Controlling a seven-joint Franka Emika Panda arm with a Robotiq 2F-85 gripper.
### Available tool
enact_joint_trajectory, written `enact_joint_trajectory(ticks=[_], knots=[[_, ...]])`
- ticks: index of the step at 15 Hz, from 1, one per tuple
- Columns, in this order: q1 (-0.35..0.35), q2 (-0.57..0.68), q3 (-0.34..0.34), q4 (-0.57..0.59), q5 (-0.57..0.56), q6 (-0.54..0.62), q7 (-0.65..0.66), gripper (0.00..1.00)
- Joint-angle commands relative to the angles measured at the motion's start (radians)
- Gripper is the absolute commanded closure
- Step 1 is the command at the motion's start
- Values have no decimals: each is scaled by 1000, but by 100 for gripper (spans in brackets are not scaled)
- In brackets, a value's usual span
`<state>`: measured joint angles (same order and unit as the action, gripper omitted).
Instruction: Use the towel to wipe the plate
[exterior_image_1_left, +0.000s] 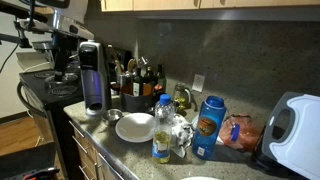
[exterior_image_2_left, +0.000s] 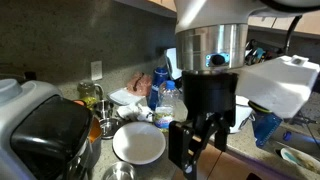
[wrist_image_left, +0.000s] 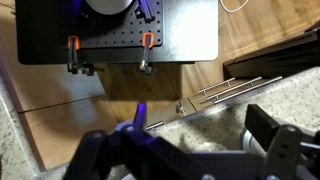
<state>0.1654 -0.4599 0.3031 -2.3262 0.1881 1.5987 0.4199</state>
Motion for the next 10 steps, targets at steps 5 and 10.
enact_joint_trajectory(ticks=[5,10], knots=[[2,1,-2,1,-1,-1,1,0],[-23,106,-29,58,-64,34,-52,0]])
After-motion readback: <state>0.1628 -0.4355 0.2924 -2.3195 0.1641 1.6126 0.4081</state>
